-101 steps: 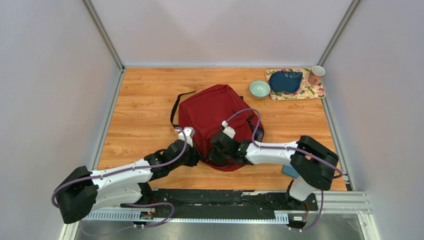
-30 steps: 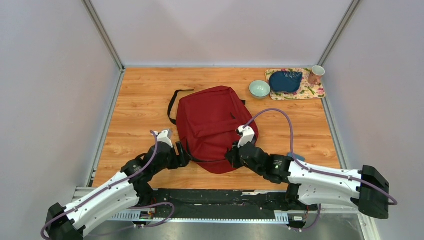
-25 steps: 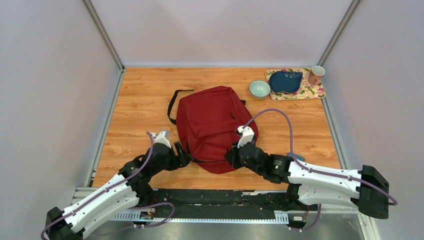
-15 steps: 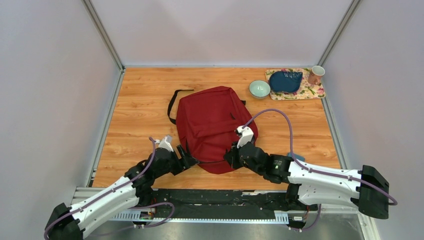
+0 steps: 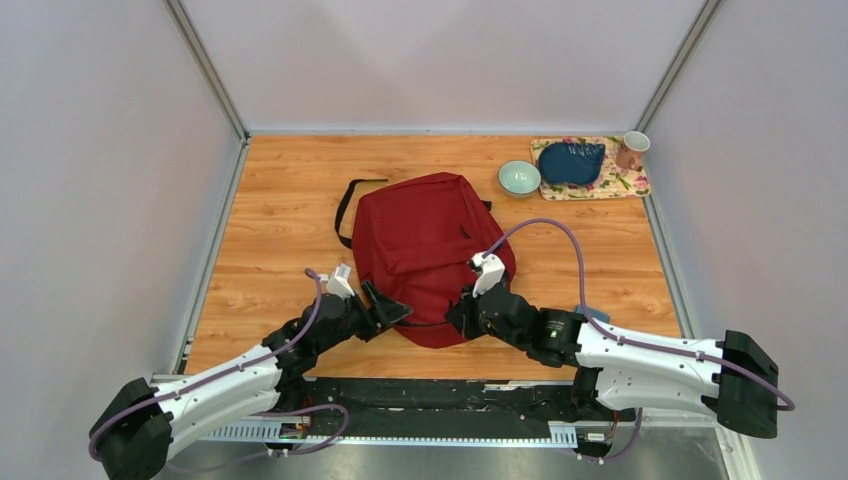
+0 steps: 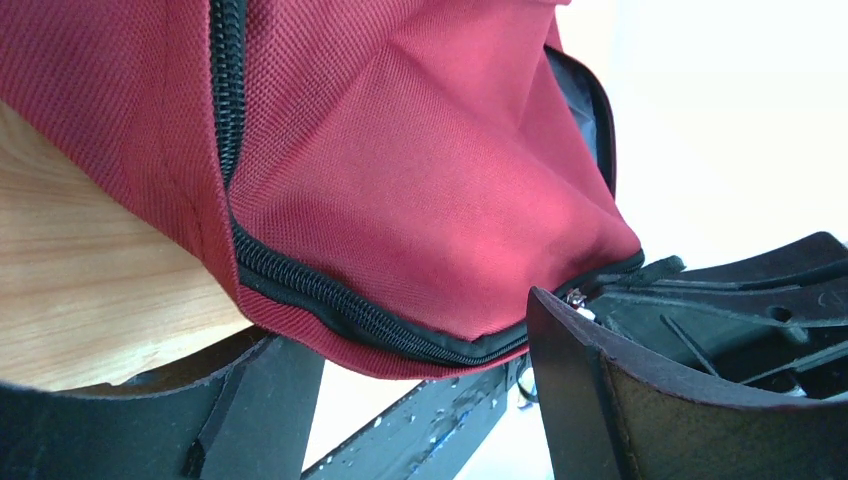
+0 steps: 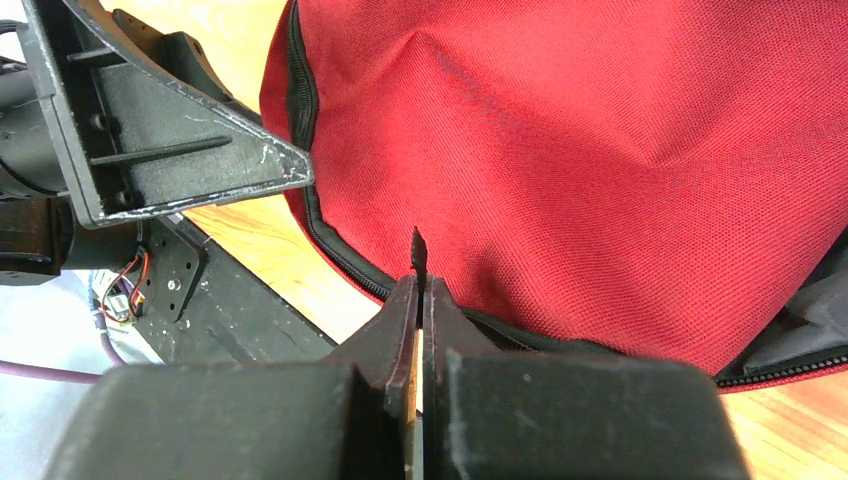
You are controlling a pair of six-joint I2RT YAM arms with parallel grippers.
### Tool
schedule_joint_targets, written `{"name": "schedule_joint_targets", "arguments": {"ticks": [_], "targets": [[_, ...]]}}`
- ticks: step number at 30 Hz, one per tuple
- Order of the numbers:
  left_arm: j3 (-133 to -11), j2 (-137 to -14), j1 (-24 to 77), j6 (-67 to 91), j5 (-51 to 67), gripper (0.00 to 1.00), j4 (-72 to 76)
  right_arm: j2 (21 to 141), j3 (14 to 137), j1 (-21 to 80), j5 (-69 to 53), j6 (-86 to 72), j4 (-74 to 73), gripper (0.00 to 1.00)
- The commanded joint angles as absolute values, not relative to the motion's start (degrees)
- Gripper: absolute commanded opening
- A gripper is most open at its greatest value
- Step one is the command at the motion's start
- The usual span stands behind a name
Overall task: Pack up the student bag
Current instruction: Zip the student bag at the center of the board.
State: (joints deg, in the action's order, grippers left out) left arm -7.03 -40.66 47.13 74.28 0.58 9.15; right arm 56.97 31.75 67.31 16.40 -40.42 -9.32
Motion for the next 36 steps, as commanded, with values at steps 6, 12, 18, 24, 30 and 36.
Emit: {"name": "schedule_joint_targets", "arguments": {"ticks": [6, 12, 18, 24, 30, 36], "targets": [[-5.62, -46.14, 47.20, 73.83, 1.05, 0.18, 18.73, 56.07, 31.82, 67.15, 14.76, -39.73, -5.44, 0.00], [-5.01, -38.53, 46.06, 70.06, -3.77, 0.00, 9.16, 53.80, 31.12, 67.15, 20.03, -41.13, -9.92, 0.00], [-6.42, -27.80, 39.21, 63.20, -6.42, 0.00, -9.12, 49.41, 29.45, 66.97, 24.17, -40.43, -11.95, 0.00], [-6.24, -24.26, 34.37, 60.38, -3.95, 0.00, -17.84, 47.29, 29.00, 66.88, 23.82, -37.88, -11.60, 0.00], [-10.10, -22.50, 33.40, 57.57, -7.11, 0.00, -23.02, 47.02, 28.13, 66.88, 25.40, -38.41, -11.78, 0.00], [-20.81, -25.39, 32.96, 46.70, -8.27, 0.32, -28.82, 48.08, 27.42, 66.88, 23.73, -39.72, -10.02, 0.00]]}}
